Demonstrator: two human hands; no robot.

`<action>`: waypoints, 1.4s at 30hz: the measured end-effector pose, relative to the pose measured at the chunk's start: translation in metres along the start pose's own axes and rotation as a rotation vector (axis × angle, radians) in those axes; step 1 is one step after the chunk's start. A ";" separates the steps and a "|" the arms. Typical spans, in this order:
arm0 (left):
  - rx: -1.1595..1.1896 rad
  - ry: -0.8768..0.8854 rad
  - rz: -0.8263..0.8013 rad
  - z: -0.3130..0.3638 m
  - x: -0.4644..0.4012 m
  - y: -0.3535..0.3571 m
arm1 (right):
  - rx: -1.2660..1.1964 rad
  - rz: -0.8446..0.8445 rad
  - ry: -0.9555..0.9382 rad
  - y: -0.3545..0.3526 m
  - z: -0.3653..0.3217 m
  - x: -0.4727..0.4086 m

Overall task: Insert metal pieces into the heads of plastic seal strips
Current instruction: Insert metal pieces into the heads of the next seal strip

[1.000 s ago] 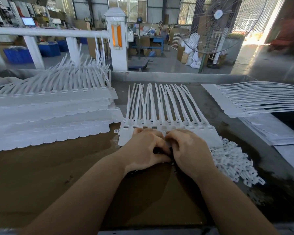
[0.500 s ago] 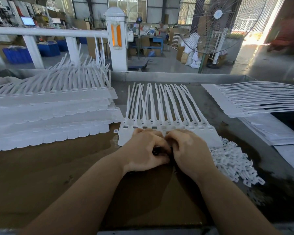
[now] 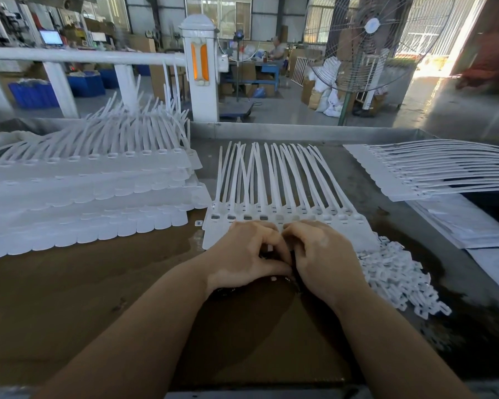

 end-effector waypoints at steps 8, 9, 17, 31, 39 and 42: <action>0.353 -0.180 0.193 -0.016 -0.001 -0.020 | 0.013 0.055 -0.039 -0.001 -0.001 0.000; 0.380 -0.191 0.210 -0.018 -0.001 -0.021 | 0.013 0.059 -0.041 -0.001 -0.002 0.000; 0.595 -0.242 0.272 -0.026 0.001 -0.025 | 0.020 0.073 -0.047 -0.001 0.000 0.001; 0.483 -0.241 0.259 -0.025 0.002 -0.024 | 0.017 0.070 -0.042 0.001 0.000 0.000; 0.529 -0.234 0.282 -0.025 0.002 -0.026 | 0.005 0.071 -0.041 0.000 -0.001 0.000; 0.523 -0.228 0.283 -0.025 0.002 -0.026 | 0.003 0.068 -0.039 0.000 -0.001 0.000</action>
Point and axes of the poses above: each hand's wrist, its own x-axis away from the middle knuckle, its own y-axis out of the palm, z = x × y, the point moved 5 cm from there along -x, towards the middle knuckle, and after that the axes turned 13 degrees about -y, right-handed, at the moved point
